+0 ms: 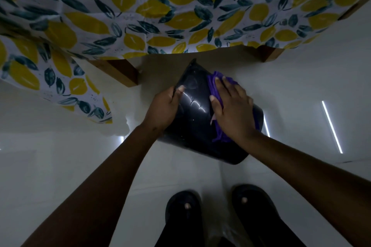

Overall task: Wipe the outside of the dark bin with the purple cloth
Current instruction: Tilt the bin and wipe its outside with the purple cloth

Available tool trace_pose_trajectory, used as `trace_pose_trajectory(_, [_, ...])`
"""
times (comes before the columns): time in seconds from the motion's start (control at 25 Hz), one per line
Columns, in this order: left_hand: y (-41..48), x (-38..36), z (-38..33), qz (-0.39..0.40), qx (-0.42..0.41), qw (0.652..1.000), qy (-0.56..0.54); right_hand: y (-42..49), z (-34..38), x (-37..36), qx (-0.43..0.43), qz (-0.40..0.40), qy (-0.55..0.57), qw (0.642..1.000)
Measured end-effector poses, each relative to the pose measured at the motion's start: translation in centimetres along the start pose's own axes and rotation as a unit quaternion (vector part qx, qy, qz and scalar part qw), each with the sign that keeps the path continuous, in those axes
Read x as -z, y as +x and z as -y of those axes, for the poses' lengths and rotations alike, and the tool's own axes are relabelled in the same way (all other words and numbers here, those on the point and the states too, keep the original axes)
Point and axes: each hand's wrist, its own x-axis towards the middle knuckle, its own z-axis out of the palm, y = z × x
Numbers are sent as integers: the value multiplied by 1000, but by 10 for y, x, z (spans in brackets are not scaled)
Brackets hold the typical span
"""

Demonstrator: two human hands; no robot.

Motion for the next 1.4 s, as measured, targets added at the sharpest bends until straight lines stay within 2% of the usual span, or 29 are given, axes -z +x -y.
trace_pose_trajectory(0.08, [6, 6, -4, 16, 0, 1000, 21, -16, 2, -8, 52, -6, -23, 998])
trace_pose_trajectory(0.16, [17, 7, -7, 36, -2, 998, 47, -44, 2, -15, 158, 5, -88, 983])
trace_pose_trajectory(0.24, [24, 7, -11, 47, 0, 998, 34, -62, 0, -19, 246, 12, -125, 961])
trace_pose_trajectory(0.28, [25, 8, -12, 51, -3, 999, 15, -61, -1, -18, 256, 10, -121, 959])
trace_pose_trajectory(0.36, [17, 11, -9, 53, -1, 998, -39, -49, -2, -12, 214, 9, -100, 972])
trace_pose_trajectory(0.52, [-12, 16, 8, 87, 40, 992, -87, -4, -8, -2, 54, 31, -21, 998])
trace_pose_trajectory(0.6, [-8, 15, 8, 83, 38, 991, -100, 2, -6, -5, 66, 30, -18, 997])
trace_pose_trajectory(0.8, [22, 12, 4, 86, 51, 984, -148, -22, 14, -11, 174, 10, -91, 980])
trace_pose_trajectory(0.92, [28, 10, 11, 99, 61, 981, -158, -46, 20, -25, 327, 22, -180, 927])
trace_pose_trajectory(1.0, [27, 9, 7, 100, 60, 981, -153, -51, 13, -29, 373, 20, -194, 907])
trace_pose_trajectory(1.12, [21, 14, 0, 91, 29, 983, -156, -44, 5, -20, 347, -3, -176, 921])
trace_pose_trajectory(1.28, [-10, 14, 16, 88, 39, 989, -109, -20, 5, -6, 241, -11, -140, 960])
trace_pose_trajectory(1.4, [-10, 9, 18, 43, 37, 996, -67, -19, 6, -11, 223, -22, -146, 963])
